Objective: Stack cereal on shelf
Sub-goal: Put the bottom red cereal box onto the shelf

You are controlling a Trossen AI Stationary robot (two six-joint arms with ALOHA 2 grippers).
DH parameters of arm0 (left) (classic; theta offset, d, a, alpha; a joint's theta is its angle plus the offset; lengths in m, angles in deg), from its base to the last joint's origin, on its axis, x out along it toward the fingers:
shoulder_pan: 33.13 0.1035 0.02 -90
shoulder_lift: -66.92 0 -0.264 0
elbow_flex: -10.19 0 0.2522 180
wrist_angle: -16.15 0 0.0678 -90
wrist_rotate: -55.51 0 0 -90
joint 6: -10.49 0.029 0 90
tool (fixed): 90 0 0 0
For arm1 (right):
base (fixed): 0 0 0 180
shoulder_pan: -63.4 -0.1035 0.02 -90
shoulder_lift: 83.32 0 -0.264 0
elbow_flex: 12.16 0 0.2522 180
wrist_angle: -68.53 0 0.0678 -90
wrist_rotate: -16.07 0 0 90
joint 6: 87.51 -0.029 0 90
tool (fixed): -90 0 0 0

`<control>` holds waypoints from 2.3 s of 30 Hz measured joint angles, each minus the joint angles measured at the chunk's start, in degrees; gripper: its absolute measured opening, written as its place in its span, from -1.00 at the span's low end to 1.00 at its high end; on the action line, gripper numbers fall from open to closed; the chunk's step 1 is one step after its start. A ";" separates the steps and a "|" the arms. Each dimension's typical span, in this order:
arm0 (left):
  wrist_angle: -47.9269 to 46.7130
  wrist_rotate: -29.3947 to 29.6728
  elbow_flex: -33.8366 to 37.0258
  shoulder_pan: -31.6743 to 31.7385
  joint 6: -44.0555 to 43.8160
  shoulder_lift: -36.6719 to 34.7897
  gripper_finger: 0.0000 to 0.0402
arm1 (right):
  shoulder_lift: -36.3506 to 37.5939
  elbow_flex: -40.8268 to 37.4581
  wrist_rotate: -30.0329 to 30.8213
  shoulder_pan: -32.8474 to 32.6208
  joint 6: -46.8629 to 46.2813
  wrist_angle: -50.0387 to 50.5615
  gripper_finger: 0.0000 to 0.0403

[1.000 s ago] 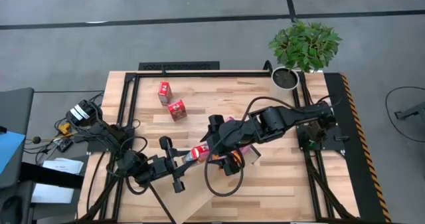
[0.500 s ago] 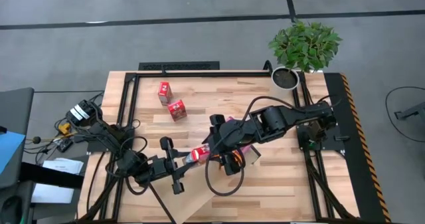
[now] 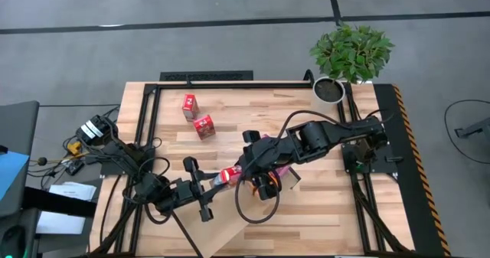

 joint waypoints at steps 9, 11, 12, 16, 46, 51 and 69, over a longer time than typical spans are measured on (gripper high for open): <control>-0.26 3.08 -1.60 -0.16 3.22 0.02 -0.41 | 0.00 0.01 -0.07 -0.01 0.65 -0.07 -0.20; -0.22 6.63 -2.58 -0.63 6.21 0.02 -0.34 | 0.00 0.02 0.28 0.04 0.60 -0.17 -0.19; -0.26 8.10 -3.08 -0.91 7.79 0.02 -0.30 | 0.00 0.02 0.43 0.06 0.53 -0.17 -0.18; -1.11 13.35 -5.67 -1.79 12.74 0.02 -0.02 | 0.00 0.02 0.44 0.04 0.39 -0.24 -0.14; -19.21 26.71 -27.58 -16.37 18.99 -3.15 0.56 | 0.00 0.02 -0.16 -3.79 10.94 -7.03 -0.17; -19.57 26.72 -27.58 -16.58 19.55 -5.48 0.56 | 0.04 0.02 0.28 -5.56 8.76 -7.99 -0.17; -23.24 26.69 -27.54 -16.52 19.87 -6.78 0.56 | -5.49 -0.20 -0.15 -9.92 2.78 -3.51 -0.18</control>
